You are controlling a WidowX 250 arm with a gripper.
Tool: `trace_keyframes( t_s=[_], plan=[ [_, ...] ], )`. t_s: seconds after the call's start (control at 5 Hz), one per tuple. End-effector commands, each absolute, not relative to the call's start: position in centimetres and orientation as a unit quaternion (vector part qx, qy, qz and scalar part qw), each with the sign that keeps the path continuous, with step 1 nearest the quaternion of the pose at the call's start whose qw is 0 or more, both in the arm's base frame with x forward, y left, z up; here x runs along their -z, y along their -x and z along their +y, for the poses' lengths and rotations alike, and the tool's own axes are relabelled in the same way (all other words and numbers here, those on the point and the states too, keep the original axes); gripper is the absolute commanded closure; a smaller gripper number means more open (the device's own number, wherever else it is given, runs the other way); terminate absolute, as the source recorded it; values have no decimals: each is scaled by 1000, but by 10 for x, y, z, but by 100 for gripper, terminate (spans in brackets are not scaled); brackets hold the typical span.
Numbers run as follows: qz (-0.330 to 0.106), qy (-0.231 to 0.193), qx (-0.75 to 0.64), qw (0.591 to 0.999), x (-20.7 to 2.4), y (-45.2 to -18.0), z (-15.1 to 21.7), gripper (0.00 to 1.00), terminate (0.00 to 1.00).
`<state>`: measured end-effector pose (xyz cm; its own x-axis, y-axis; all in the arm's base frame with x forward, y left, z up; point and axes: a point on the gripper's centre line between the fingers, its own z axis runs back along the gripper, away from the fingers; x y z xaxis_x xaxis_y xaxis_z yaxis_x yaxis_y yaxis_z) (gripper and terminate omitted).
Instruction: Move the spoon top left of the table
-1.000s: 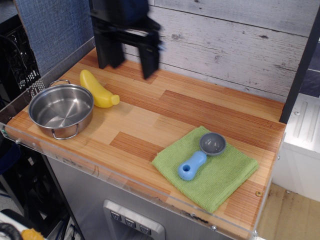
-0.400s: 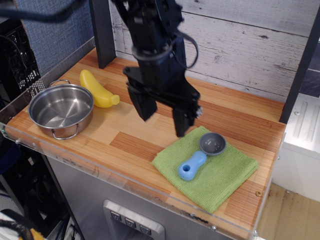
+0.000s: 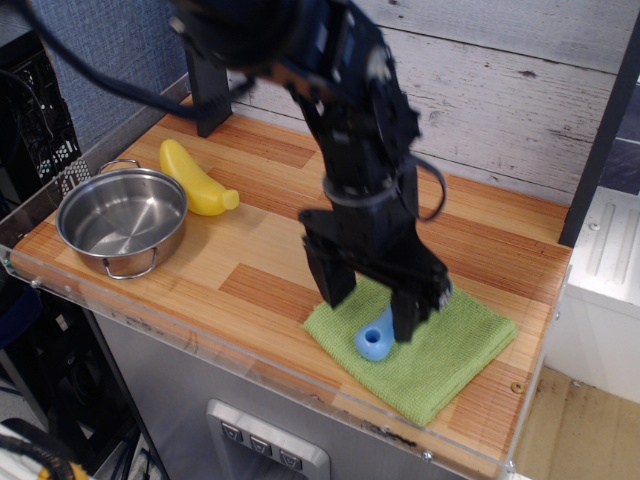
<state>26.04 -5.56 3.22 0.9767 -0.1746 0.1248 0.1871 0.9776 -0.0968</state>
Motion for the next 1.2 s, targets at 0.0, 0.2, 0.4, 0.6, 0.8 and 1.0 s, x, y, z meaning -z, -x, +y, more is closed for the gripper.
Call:
trace_keyframes(
  t_s=[0.0,0.2,0.4,0.6,0.8,1.0],
  plan=[
    [-61,46,139,987,-26,-269,-75,0,0],
    [-68,42,139,987,-33,-274,-73,0,0],
    [-83,41,136,986,-48,-278,-68,0,0],
    [-96,42,134,985,-63,-281,-66,0,0],
    [-98,44,132,985,-66,-280,-66,100,0],
    [-80,48,126,988,-55,-276,-66,0,0]
  ],
)
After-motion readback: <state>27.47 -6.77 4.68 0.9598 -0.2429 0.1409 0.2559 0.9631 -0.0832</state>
